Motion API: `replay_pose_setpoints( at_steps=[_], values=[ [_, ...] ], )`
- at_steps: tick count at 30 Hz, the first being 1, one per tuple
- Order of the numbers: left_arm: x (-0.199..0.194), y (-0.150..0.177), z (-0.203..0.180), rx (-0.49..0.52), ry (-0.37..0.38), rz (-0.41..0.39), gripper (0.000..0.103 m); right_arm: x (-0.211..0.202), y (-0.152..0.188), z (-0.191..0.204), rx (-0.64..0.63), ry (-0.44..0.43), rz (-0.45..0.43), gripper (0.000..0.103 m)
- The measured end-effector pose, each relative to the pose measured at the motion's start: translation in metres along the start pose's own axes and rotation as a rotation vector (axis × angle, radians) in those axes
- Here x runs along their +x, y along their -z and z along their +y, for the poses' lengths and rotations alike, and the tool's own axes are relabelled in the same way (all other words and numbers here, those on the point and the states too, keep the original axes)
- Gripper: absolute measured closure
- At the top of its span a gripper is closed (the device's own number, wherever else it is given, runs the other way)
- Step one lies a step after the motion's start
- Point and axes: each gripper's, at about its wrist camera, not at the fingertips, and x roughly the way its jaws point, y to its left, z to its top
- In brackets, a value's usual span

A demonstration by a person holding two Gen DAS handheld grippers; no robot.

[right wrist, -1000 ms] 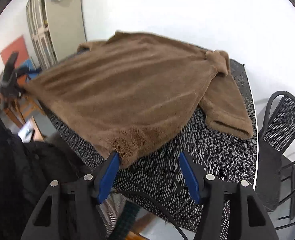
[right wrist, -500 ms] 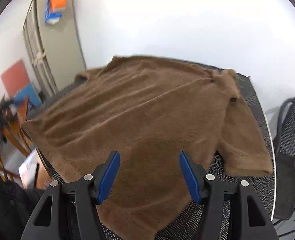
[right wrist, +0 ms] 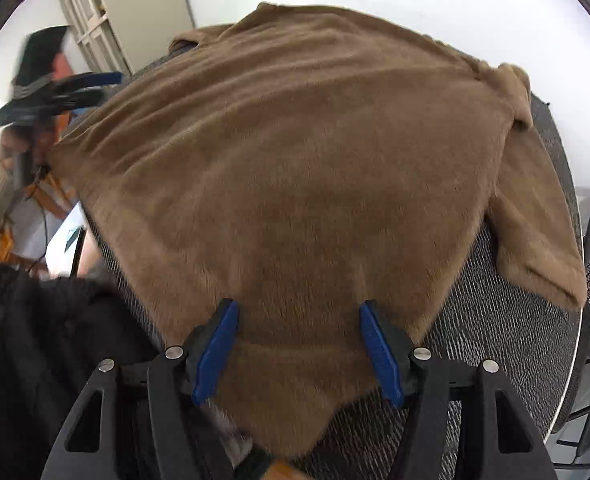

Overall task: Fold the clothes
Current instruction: 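Press the folded blanket flat with both grippers open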

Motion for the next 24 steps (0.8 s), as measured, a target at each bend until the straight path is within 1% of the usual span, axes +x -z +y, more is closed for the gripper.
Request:
replay_pose_setpoints(
  at_steps=[2,5,9,12,14,15,17,18,21,24],
  values=[
    [0.008,0.013,0.009,-0.041,-0.024,0.064,0.003,-0.003,0.004,0.000,0.013,0.007,0.000,0.039],
    [0.002,0.029,-0.001,0.051,-0.083,0.062,0.003,-0.005,0.007,0.000,0.029,0.008,-0.010,0.038],
    [-0.003,0.040,-0.006,0.078,-0.109,0.068,0.003,-0.008,0.011,-0.002,0.048,0.006,-0.034,0.037],
    [-0.004,0.037,-0.004,0.068,-0.088,0.084,0.003,-0.011,0.015,-0.003,0.064,-0.001,-0.074,0.032],
    [-0.007,0.029,-0.002,0.038,-0.069,0.100,0.003,-0.012,0.019,-0.005,0.082,-0.016,-0.111,0.027],
    [-0.008,0.025,-0.002,0.022,-0.059,0.108,0.003,-0.013,0.021,-0.007,0.095,-0.026,-0.129,0.026],
    [-0.013,0.016,0.001,-0.015,-0.045,0.102,0.003,-0.017,0.025,-0.013,0.139,-0.071,-0.159,0.021],
    [-0.015,0.012,0.003,-0.034,-0.039,0.095,0.003,-0.019,0.026,-0.017,0.171,-0.099,-0.171,0.021],
    [-0.023,-0.006,0.009,-0.100,-0.022,0.067,0.003,-0.030,0.030,-0.048,0.378,-0.263,-0.248,0.021],
    [-0.032,-0.020,0.012,-0.162,-0.001,0.038,0.003,-0.048,0.042,-0.097,0.607,-0.347,-0.343,0.021]
  ],
)
